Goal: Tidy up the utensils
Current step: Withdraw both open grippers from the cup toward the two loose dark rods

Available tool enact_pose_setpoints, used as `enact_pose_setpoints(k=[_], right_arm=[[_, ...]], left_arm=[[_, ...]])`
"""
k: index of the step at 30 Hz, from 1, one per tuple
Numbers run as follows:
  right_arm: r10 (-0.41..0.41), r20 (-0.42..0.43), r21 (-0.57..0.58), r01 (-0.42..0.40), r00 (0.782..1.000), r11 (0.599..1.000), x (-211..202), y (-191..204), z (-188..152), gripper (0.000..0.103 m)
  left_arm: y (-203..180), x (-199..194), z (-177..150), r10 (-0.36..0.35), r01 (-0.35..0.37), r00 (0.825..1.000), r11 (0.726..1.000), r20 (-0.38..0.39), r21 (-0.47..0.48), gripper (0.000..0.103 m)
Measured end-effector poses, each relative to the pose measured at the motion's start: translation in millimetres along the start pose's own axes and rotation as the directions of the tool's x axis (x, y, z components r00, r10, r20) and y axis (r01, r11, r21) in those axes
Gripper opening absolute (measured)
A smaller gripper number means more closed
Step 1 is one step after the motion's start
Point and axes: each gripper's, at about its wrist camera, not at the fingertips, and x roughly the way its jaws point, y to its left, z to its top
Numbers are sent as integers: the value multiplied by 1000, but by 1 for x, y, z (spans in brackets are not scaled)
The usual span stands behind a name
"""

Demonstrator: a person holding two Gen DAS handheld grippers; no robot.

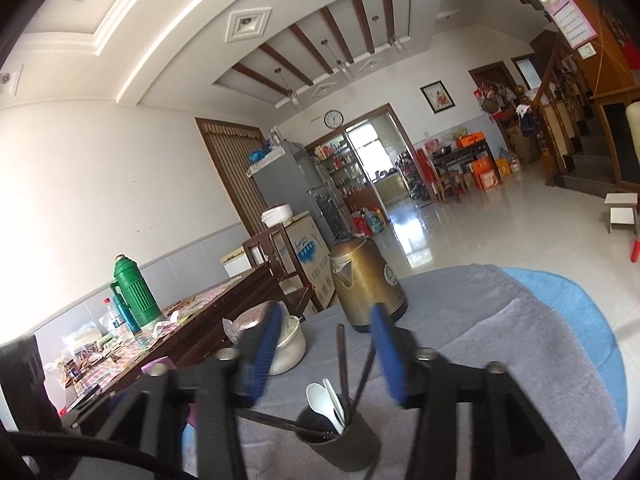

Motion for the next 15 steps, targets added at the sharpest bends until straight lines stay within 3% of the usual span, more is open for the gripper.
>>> enact_pose_setpoints(k=[4,8,15], right_arm=[[1,-24,-6,-2,1000,1000,-19,-14,-7,54],[-35,-95,-19,33,995,999,-26,-29,-26,54],[-88,-256,45,102,963,994,-34,-72,-74,54]], left_arm=[[-13,-3,-30,-5,8,997,999,-74,47,75],[-16,4,-61,-9,16,982,999,-190,37,75],[-13,14,-76,8,-11,956,1000,-292,-11,75]])
